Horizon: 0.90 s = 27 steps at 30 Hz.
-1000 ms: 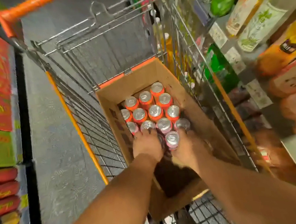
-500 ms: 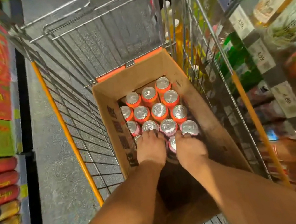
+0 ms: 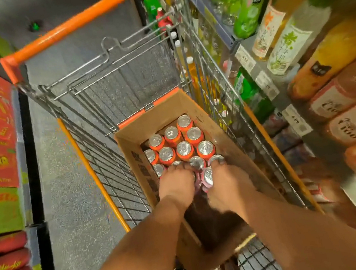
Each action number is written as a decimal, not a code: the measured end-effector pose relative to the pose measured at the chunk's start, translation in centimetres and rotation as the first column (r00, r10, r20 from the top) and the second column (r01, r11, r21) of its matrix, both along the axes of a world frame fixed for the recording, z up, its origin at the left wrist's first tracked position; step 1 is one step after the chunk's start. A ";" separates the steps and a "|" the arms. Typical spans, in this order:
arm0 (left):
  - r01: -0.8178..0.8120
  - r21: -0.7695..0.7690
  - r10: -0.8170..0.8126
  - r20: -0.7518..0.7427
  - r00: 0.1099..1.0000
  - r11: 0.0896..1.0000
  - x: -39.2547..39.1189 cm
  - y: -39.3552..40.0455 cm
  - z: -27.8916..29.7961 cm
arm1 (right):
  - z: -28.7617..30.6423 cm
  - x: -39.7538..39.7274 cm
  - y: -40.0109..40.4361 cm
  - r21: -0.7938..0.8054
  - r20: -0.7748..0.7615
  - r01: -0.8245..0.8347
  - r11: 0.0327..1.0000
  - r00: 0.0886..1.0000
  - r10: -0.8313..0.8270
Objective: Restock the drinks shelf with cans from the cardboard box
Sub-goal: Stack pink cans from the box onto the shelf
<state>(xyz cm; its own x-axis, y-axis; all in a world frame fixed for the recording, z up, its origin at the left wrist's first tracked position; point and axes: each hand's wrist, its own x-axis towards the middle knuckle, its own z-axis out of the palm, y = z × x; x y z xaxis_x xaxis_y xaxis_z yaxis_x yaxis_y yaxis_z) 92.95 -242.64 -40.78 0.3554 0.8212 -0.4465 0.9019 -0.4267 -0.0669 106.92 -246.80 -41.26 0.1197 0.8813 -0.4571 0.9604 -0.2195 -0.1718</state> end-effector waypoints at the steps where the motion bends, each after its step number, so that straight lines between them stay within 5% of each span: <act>1: 0.010 -0.007 -0.009 0.011 1.000 1.000 -0.2 0.1 1.1 | 1.1 0.0 -0.3 0.022 -0.022 0.041 0.999 0.999 -0.041; 8: 0.087 -0.101 -0.057 0.274 0.960 0.991 -1.0 0.2 9.8 | 10.4 -0.5 -3.4 0.158 -0.023 0.205 0.966 0.979 -0.204; 12: 0.250 -0.024 -0.218 0.411 0.885 0.968 -0.4 -0.7 17.1 | 18.1 -1.0 -7.3 0.354 -0.033 0.396 0.847 0.911 -0.412; 15: 0.413 0.049 -0.385 0.473 0.793 0.910 1.3 -1.9 24.0 | 25.3 -0.6 -10.4 0.303 -0.098 0.511 0.804 0.856 -0.507; 19: 0.564 0.168 -0.550 0.558 0.622 0.809 4.0 -5.4 34.8 | 35.6 1.3 -15.5 0.434 -0.068 0.523 0.734 0.831 -0.552; 27: 0.673 0.334 -0.691 0.622 0.368 0.660 10.5 -14.7 51.8 | 53.1 4.0 -29.0 0.597 0.059 0.543 0.590 0.704 -0.707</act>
